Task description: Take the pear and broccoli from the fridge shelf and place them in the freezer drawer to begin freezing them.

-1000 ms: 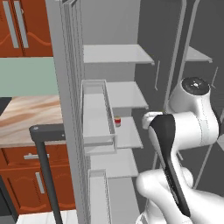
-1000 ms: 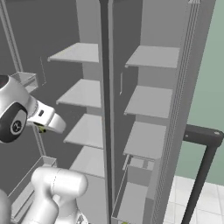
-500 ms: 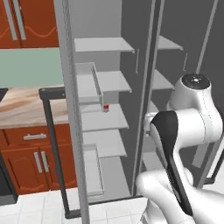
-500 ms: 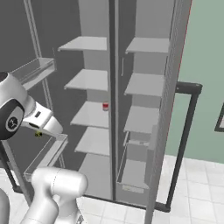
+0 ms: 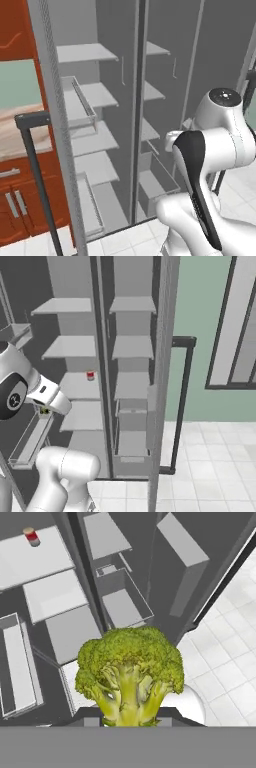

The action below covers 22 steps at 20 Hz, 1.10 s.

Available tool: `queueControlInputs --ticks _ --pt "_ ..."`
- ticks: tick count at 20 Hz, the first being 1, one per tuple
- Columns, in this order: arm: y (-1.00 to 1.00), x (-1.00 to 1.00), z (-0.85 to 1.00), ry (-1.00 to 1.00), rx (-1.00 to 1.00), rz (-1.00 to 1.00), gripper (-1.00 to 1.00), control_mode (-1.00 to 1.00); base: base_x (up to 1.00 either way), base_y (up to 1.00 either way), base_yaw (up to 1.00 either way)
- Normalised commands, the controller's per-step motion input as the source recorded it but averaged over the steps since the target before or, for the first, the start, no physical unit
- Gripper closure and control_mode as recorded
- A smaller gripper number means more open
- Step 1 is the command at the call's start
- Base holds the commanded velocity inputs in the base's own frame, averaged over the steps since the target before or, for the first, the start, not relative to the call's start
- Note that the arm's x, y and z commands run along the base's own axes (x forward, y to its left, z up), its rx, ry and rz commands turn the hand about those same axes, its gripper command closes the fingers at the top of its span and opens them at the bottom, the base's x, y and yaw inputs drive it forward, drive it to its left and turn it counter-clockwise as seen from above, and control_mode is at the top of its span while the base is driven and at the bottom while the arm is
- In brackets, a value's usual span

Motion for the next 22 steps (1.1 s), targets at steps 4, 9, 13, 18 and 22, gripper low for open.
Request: queueControlInputs --ticks 4,9,13,18,22 --pt "0.00 0.00 0.00 0.00 0.00 0.00 1.00 1.00 -0.23 0.39 -0.41" --pt "0.00 0.00 0.00 0.00 0.00 0.00 1.00 1.00 0.15 0.66 -0.22" --pt "0.00 0.00 0.00 0.00 0.00 0.00 1.00 1.00 0.06 0.37 -0.08" --pt "0.00 0.48 -0.49 0.19 0.00 -0.02 1.00 -1.00 0.03 0.02 -0.01" --pt "0.00 1.00 -0.65 0.29 0.00 -0.04 1.00 -1.00 0.00 0.00 0.00"
